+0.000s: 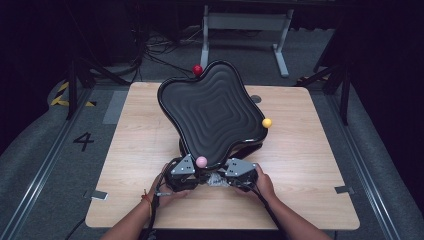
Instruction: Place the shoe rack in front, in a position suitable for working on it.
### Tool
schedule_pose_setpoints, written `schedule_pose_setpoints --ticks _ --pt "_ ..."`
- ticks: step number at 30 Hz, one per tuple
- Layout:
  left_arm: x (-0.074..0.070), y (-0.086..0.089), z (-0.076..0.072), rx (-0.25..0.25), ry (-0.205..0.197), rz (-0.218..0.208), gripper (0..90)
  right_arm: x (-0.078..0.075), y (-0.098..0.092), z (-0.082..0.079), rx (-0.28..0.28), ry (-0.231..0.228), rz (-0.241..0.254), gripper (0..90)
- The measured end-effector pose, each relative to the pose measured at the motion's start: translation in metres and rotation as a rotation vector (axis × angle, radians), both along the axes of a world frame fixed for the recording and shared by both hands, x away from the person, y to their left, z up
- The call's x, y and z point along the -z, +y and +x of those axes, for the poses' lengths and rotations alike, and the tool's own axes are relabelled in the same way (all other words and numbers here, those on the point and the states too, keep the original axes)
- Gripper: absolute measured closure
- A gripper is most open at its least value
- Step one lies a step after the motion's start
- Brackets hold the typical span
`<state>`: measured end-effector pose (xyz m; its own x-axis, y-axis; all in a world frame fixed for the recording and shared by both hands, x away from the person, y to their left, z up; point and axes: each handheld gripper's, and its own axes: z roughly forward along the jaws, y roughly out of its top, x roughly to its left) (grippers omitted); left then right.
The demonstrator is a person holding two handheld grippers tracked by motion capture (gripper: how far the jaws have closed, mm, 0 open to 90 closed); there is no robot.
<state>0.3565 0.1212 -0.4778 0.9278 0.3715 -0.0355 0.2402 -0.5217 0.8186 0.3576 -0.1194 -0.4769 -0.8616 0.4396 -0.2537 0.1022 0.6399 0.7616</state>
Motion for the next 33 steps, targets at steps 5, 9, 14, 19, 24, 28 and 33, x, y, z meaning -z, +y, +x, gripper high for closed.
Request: schedule_pose_setpoints --ticks 5,9,14,19,24,28,33 --pt "0.0 0.0 0.0 -0.003 0.002 0.0 73.7 0.0 -0.007 0.005 0.026 0.004 0.005 81.2" --pt "0.0 0.0 0.0 -0.002 0.0 0.0 73.7 0.0 -0.014 0.009 0.045 0.012 0.019 81.2" --pt "0.0 0.0 0.0 -0.002 0.0 0.001 73.7 0.0 -0.028 0.017 0.106 0.005 0.006 81.2" --pt "0.0 0.0 0.0 -0.001 0.0 0.0 73.8 0.001 -0.049 0.028 0.178 -0.003 0.004 81.2" --pt "0.0 0.0 0.0 -0.002 0.0 0.001 73.7 0.002 -0.064 0.038 0.234 -0.018 -0.009 81.2" --pt "0.0 0.0 0.0 -0.002 0.0 0.0 73.7 0.002 -0.074 0.043 0.273 -0.017 -0.012 81.2" --pt "0.0 0.0 0.0 -0.001 -0.001 -0.001 73.7 0.003 -0.087 0.052 0.333 -0.012 -0.017 81.2"
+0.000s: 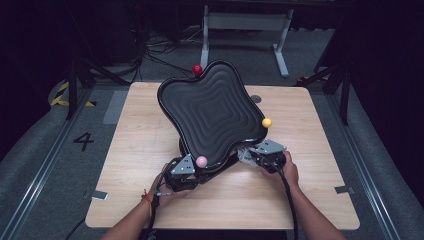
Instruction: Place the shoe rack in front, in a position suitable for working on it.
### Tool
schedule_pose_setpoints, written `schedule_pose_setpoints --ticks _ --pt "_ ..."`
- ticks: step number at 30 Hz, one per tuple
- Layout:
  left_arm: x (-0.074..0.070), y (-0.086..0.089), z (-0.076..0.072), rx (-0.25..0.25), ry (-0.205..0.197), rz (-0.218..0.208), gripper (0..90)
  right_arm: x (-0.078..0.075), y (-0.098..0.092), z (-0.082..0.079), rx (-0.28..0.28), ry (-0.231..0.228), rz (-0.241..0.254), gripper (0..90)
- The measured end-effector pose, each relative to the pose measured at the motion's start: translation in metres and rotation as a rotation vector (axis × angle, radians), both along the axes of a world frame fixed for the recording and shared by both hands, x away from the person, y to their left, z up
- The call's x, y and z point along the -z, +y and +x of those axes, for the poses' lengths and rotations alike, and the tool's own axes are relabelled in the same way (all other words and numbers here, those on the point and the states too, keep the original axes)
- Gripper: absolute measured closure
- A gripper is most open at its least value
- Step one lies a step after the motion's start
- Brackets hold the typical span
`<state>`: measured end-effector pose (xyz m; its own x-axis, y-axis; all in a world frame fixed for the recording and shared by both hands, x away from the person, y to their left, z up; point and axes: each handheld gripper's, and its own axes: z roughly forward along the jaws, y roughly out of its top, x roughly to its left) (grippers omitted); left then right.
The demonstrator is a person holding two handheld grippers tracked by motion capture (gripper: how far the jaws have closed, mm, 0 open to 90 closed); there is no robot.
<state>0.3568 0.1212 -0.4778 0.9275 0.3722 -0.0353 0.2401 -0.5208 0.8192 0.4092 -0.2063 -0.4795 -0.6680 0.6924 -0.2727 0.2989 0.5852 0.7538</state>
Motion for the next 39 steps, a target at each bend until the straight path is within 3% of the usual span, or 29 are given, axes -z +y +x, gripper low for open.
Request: schedule_pose_setpoints --ticks 5,14,16,22,26,34,39 --pt "0.0 -0.001 0.001 0.007 -0.002 0.004 73.7 0.002 -0.014 0.009 0.041 0.004 0.013 81.1" --pt "0.0 -0.006 0.006 0.028 -0.023 0.015 73.7 0.005 -0.016 0.016 0.044 -0.028 0.005 81.2" --pt "0.0 -0.008 0.007 0.034 -0.027 0.019 73.7 0.002 -0.017 0.02 0.055 -0.004 0.016 81.2" --pt "0.0 -0.013 0.012 0.041 -0.034 0.017 73.7 0.002 -0.016 0.025 0.06 -0.012 0.021 81.2" --pt "-0.001 -0.014 0.014 0.043 -0.038 0.023 73.7 -0.001 -0.009 0.022 0.023 -0.016 0.056 81.2" --pt "0.0 -0.021 0.018 0.033 -0.038 0.014 73.7 -0.001 0.027 0.012 -0.066 -0.013 0.082 81.2" --pt "0.0 -0.022 0.02 0.03 -0.038 0.014 73.7 0.001 0.04 0.006 -0.099 -0.002 0.117 81.2"
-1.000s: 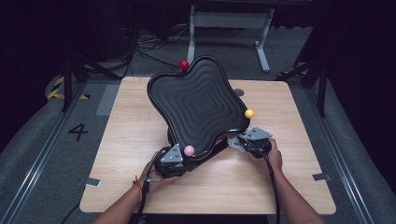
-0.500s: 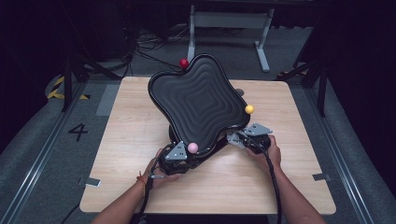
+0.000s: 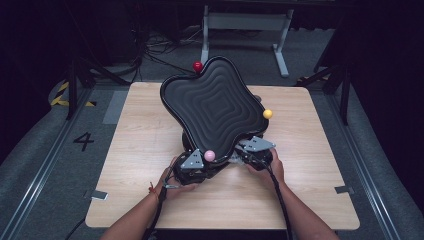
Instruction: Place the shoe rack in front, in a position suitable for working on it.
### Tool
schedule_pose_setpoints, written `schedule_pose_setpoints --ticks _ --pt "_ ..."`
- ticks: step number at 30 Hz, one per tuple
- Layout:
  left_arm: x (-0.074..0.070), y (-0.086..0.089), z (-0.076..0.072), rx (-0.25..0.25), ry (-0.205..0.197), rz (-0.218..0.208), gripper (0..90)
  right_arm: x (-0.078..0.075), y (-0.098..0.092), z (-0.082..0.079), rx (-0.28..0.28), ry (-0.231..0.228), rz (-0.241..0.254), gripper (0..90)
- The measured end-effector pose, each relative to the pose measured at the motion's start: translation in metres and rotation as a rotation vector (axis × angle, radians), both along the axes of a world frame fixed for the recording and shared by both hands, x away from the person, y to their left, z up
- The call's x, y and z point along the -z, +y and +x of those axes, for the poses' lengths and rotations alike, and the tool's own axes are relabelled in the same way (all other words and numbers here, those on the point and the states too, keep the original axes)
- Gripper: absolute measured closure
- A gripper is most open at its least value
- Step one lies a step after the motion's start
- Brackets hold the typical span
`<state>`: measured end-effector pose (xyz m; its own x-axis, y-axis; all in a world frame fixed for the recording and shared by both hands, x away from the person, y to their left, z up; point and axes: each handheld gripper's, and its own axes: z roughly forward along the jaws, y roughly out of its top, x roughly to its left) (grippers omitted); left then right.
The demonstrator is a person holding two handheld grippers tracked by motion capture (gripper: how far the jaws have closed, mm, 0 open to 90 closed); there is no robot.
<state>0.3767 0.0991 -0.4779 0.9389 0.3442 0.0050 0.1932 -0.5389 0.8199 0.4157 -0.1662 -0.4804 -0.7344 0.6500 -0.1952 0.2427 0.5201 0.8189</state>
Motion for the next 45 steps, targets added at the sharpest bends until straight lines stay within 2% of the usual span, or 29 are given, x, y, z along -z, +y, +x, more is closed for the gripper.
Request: schedule_pose_setpoints --ticks 9,14,23,25,28,31,41,45 --pt "0.0 0.0 0.0 -0.004 0.0 -0.001 73.7 0.001 0.031 -0.023 -0.1 -0.003 0.007 81.3" --pt "0.0 0.0 -0.001 -0.007 0.001 0.0 73.7 0.001 0.031 -0.023 -0.112 -0.005 0.002 81.3" --pt "0.0 0.0 0.0 -0.005 0.003 -0.002 73.7 0.003 0.006 -0.004 -0.003 -0.013 0.009 81.4" --pt "0.0 0.0 0.0 -0.005 0.002 -0.004 73.7 0.003 0.001 0.0 0.008 -0.021 0.005 81.4" --pt "0.0 0.0 0.0 -0.004 0.003 -0.003 73.7 0.003 -0.004 0.004 0.012 -0.01 0.014 81.4" --pt "0.0 0.0 0.0 -0.002 0.002 0.0 73.7 0.002 -0.008 0.01 0.023 -0.011 -0.001 81.4" --pt "0.0 0.0 -0.001 -0.005 0.004 0.002 73.6 0.002 -0.036 0.026 0.138 -0.021 -0.02 81.5" --pt "0.0 0.0 0.0 -0.005 0.003 -0.003 73.7 0.001 -0.044 0.031 0.166 -0.023 -0.032 81.4"
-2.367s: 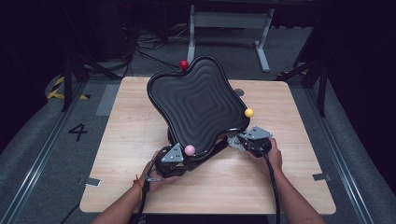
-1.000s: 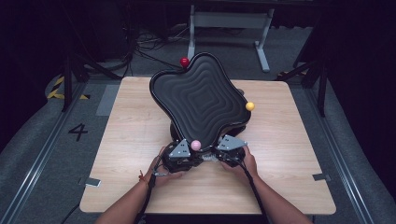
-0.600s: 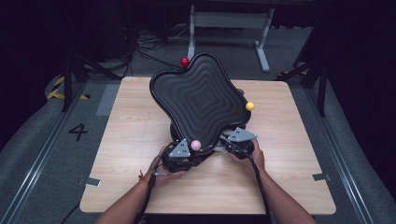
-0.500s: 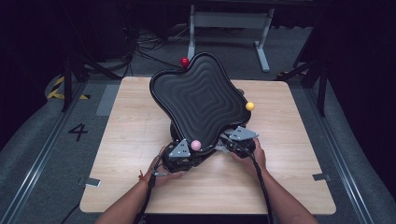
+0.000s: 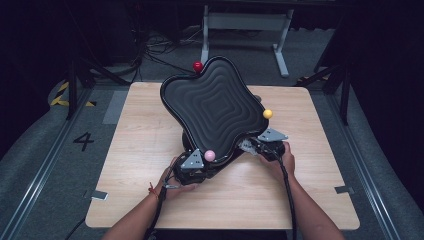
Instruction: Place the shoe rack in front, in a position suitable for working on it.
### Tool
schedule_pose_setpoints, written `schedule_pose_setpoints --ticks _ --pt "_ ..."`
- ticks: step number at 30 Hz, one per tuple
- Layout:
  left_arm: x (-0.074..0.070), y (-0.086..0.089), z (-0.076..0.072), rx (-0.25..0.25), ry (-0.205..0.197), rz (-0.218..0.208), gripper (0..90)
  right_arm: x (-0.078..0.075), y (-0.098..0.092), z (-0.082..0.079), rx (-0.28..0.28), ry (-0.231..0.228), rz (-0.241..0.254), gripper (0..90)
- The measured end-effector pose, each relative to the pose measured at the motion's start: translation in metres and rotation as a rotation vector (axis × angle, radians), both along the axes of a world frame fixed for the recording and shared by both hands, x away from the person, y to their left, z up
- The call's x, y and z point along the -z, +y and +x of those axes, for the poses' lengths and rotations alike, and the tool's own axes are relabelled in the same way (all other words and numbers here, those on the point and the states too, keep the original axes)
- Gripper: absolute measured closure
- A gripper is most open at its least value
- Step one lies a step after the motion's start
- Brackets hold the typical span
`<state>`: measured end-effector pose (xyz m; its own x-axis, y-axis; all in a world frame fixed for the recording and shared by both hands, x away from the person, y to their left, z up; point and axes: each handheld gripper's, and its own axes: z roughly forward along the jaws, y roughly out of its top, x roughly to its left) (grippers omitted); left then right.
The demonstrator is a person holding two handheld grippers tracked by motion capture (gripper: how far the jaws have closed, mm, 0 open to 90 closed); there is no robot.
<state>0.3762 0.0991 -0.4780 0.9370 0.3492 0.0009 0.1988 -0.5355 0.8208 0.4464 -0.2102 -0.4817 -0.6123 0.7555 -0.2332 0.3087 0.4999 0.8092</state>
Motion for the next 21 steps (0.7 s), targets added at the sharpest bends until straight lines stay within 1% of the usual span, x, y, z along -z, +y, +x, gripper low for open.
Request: schedule_pose_setpoints --ticks 3,7,8,11,12,14,16,18,21 --pt "0.0 0.0 0.0 0.003 -0.002 -0.001 73.7 0.0 -0.005 0.004 0.022 -0.01 -0.014 81.4" --pt "0.0 -0.001 0.001 0.006 -0.003 0.003 73.6 0.001 -0.011 0.008 0.033 -0.023 -0.023 81.4" --pt "0.0 -0.001 0.001 0.005 -0.001 0.005 73.6 0.0 -0.012 0.009 0.037 -0.006 -0.018 81.4" --pt "0.0 -0.003 0.002 0.005 -0.008 0.003 73.6 -0.001 -0.013 0.013 0.036 0.003 -0.028 81.4" --pt "0.0 -0.004 0.002 0.003 -0.003 0.003 73.6 -0.002 -0.013 0.014 0.038 0.006 -0.029 81.4" --pt "0.0 -0.006 0.002 0.008 -0.008 0.006 73.6 -0.003 -0.013 0.015 0.04 0.008 -0.041 81.4" --pt "0.0 -0.007 0.003 0.009 -0.006 0.007 73.6 -0.002 -0.013 0.017 0.038 -0.001 -0.049 81.4" --pt "0.0 -0.007 0.003 0.012 -0.011 0.006 73.5 -0.002 -0.013 0.016 0.04 0.001 -0.045 81.4" --pt "0.0 -0.008 0.003 0.011 -0.011 0.005 73.5 -0.003 -0.01 0.013 0.022 0.021 -0.022 81.5"
